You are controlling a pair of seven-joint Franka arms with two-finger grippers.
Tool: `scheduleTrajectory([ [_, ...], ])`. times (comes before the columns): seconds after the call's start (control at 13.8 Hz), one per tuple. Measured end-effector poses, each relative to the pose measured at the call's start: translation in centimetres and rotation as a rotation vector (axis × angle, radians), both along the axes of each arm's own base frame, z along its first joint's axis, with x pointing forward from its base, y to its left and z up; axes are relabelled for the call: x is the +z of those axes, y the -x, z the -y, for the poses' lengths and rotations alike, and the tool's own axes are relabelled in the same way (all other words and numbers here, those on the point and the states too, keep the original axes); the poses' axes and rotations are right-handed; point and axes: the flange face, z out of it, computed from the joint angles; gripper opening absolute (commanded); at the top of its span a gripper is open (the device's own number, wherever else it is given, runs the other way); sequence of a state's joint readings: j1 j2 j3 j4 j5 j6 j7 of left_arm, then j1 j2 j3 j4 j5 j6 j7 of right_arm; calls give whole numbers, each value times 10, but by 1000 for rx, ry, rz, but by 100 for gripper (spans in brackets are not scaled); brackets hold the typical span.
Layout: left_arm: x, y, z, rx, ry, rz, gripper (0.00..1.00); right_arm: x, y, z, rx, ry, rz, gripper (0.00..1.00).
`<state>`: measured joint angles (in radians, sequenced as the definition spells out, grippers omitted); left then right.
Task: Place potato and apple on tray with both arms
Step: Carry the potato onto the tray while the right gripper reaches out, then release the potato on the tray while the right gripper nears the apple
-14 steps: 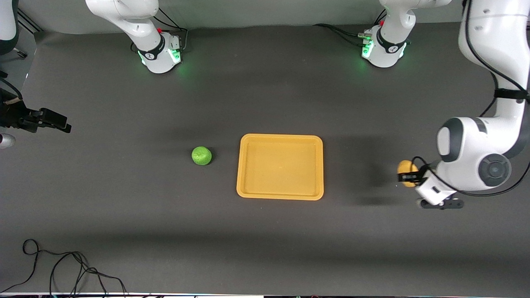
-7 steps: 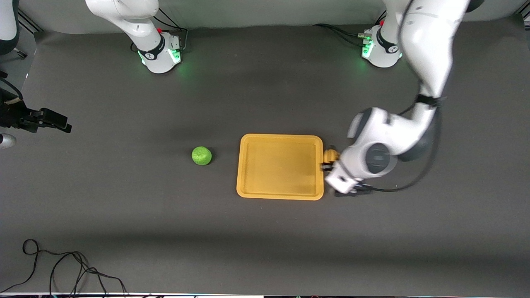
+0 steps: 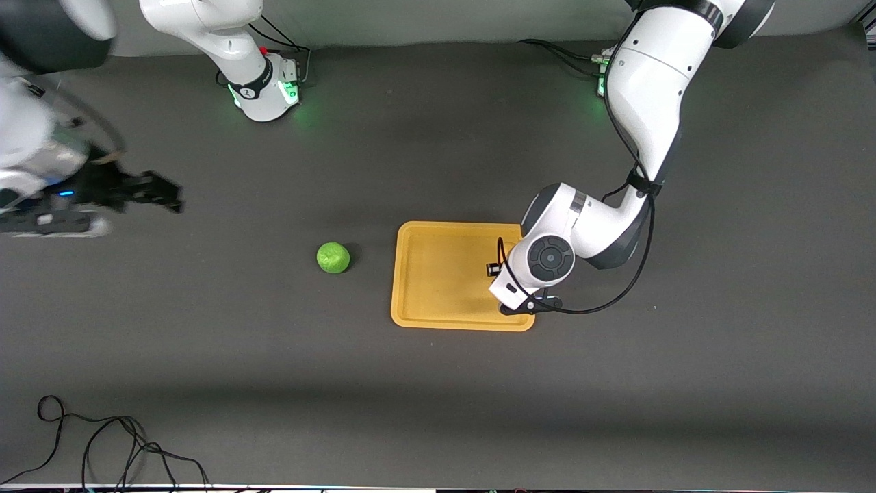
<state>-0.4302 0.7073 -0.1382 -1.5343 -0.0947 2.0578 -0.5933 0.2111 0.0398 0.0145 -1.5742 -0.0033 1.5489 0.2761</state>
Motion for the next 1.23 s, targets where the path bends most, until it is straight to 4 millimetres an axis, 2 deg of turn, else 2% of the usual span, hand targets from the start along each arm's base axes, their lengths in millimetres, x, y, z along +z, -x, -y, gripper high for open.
scheduleTrajectory([
  [0.14,-5,0,3,-1,6,11,55,-3,18,-59,14,7,-4,100],
  [0.22,-8,1,6,-4,7,14,59,-6,26,-79,25,2,-13,100],
  [0.29,-9,2,8,-7,8,15,59,-10,34,-90,33,-14,-27,100],
  [0.43,-10,3,9,-10,7,16,59,-22,42,-93,34,-33,-37,100],
  [0.58,-10,2,7,-12,1,20,59,-44,53,-96,42,-44,-25,100],
  [0.72,-11,1,5,-26,-17,29,59,-83,64,-101,42,-47,-13,100],
  [1.01,-19,1,2,-54,-50,39,73,-187,81,-94,27,-56,25,100],
  [1.08,-19,1,2,-55,-51,40,81,-210,85,-92,23,-55,29,100],
  [1.23,-19,1,2,-57,-52,41,83,-248,84,-91,16,-53,30,100],
])
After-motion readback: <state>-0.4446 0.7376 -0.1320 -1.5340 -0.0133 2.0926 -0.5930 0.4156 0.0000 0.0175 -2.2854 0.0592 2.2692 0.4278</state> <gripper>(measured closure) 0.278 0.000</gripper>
